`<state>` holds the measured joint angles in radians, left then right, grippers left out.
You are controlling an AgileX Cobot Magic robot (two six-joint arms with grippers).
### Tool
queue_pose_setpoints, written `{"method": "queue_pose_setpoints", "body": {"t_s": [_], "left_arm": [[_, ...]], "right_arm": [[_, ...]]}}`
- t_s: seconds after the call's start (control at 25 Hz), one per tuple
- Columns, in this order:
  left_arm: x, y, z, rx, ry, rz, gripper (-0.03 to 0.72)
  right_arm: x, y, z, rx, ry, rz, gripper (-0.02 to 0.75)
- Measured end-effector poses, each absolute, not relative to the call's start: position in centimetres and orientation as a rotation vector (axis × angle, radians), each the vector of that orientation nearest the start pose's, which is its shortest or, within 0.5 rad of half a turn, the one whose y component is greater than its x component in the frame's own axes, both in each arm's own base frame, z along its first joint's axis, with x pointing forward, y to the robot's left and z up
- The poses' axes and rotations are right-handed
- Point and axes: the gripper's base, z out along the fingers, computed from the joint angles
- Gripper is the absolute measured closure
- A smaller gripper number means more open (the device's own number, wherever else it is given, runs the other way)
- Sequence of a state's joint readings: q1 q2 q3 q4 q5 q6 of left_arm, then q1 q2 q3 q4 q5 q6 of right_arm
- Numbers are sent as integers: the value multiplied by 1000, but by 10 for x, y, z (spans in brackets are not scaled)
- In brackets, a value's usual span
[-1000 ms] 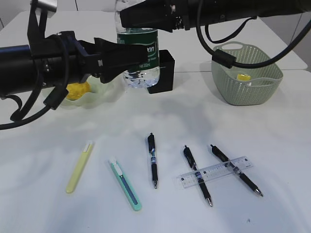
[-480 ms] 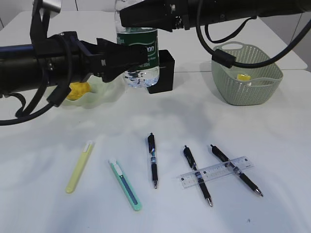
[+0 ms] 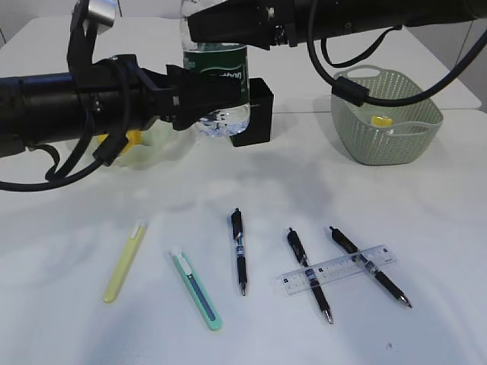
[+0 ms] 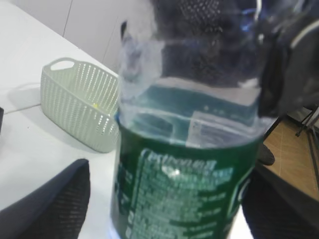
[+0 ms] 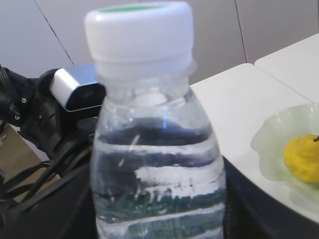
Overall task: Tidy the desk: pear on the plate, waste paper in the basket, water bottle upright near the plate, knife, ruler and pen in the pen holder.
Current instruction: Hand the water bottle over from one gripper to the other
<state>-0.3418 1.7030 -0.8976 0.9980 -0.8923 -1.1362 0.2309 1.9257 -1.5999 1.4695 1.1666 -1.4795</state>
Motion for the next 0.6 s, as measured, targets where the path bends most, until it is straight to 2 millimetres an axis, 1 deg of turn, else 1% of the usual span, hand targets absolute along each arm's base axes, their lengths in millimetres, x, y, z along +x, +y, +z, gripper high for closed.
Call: {"method": "queue_pose_setpoints", "body": {"t_s": [0.12, 0.6], "left_arm": [[309, -174, 244, 546, 1700, -1117, 2], [316, -177, 243, 551, 1693, -1121, 3]], "right_arm": [[386, 176, 320, -1051, 1615, 1204, 306], [387, 176, 320, -1044, 1619, 1195, 306]]}}
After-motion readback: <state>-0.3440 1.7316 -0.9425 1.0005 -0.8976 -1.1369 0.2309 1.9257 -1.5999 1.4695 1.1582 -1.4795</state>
